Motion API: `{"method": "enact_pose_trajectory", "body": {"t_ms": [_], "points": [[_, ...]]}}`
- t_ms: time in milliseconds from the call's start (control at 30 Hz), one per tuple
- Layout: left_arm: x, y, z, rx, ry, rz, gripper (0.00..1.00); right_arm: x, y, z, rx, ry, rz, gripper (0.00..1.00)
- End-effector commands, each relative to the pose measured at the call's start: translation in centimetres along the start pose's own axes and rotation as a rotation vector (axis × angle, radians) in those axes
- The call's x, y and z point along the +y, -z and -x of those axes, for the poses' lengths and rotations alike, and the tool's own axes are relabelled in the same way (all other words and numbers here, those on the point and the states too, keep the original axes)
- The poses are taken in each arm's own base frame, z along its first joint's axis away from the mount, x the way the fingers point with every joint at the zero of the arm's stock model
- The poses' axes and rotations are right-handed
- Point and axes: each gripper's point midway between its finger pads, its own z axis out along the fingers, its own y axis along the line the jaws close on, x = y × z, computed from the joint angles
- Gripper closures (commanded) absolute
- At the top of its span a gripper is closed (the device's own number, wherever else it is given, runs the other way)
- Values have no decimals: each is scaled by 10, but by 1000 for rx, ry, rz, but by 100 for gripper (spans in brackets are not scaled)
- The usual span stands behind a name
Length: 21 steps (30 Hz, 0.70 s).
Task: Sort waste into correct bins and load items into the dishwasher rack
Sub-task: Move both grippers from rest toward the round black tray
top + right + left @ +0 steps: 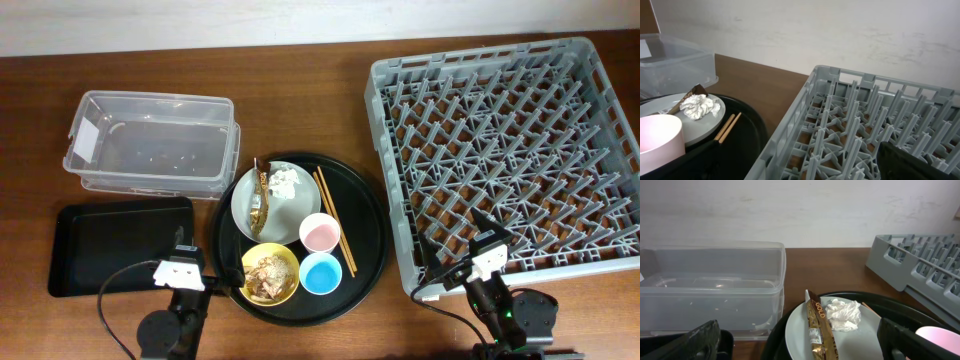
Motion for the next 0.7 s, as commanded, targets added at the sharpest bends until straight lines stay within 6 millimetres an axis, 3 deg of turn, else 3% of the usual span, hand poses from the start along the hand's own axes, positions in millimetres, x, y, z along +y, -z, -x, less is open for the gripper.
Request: {"method": "enact_pose_trajectory", "body": {"t_ms": [0,667], "points": [[0,0,0,-6,-13,0,1,0,0,-3,1,0,-1,1],[0,0,3,-19,-13,-1,1,0,0,-3,1,0,-1,1]]}}
